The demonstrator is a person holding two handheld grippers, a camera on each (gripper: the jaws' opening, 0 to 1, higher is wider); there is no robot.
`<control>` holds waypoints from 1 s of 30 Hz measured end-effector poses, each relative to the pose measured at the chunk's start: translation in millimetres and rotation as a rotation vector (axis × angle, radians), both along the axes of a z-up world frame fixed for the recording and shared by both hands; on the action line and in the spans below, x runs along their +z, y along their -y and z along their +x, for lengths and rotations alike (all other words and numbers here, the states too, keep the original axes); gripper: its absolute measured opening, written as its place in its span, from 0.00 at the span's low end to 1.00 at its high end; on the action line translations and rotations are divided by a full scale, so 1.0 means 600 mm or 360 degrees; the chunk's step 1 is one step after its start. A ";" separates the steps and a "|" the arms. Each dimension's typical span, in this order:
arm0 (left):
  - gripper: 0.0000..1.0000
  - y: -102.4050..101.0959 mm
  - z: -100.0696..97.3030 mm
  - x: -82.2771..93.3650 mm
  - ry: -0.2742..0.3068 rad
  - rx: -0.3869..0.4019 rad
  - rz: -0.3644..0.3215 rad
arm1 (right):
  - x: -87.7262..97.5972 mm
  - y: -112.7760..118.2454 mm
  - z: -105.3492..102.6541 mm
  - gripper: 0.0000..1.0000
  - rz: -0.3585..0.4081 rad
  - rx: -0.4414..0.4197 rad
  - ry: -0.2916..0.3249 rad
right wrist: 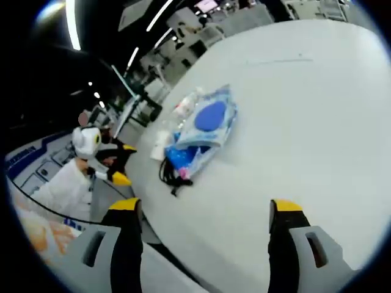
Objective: Arrange the tabletop items into an orderly group along one side of the table until the central work area is clear of visible clutter.
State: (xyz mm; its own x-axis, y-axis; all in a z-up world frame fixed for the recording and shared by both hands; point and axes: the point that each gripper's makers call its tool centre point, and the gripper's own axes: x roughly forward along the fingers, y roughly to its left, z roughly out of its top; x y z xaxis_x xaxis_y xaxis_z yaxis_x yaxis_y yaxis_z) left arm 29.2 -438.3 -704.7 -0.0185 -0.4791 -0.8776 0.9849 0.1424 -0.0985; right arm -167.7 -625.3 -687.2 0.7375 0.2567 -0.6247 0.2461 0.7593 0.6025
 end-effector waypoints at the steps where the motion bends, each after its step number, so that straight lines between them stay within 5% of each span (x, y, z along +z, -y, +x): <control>1: 0.91 0.000 -0.001 0.000 0.0001 -0.0001 0.0000 | 0.000 0.000 -0.002 0.85 0.0000 0.0000 -0.0001; 13: 0.91 -0.006 -0.009 0.001 -0.0002 -0.0002 0.0010 | 0.003 0.003 -0.005 0.84 -0.0018 -0.0014 -0.0005; 17: 0.91 -0.003 -0.004 0.004 0.0005 0.0026 -0.0012 | 0.002 0.009 -0.006 0.83 -0.0278 0.0145 -0.0035; 30: 0.90 0.005 -0.005 0.005 0.0015 0.0010 -0.0026 | 0.009 0.005 0.004 0.80 -0.0298 0.0153 0.0018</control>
State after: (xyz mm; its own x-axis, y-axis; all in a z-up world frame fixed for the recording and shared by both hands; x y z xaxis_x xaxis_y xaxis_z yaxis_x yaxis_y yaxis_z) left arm 26.5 -441.1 -701.6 -0.0075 -0.4933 -0.8698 0.9849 0.1468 -0.0918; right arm -165.4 -628.3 -681.7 0.7226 0.2064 -0.6597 0.1610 0.8778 0.4511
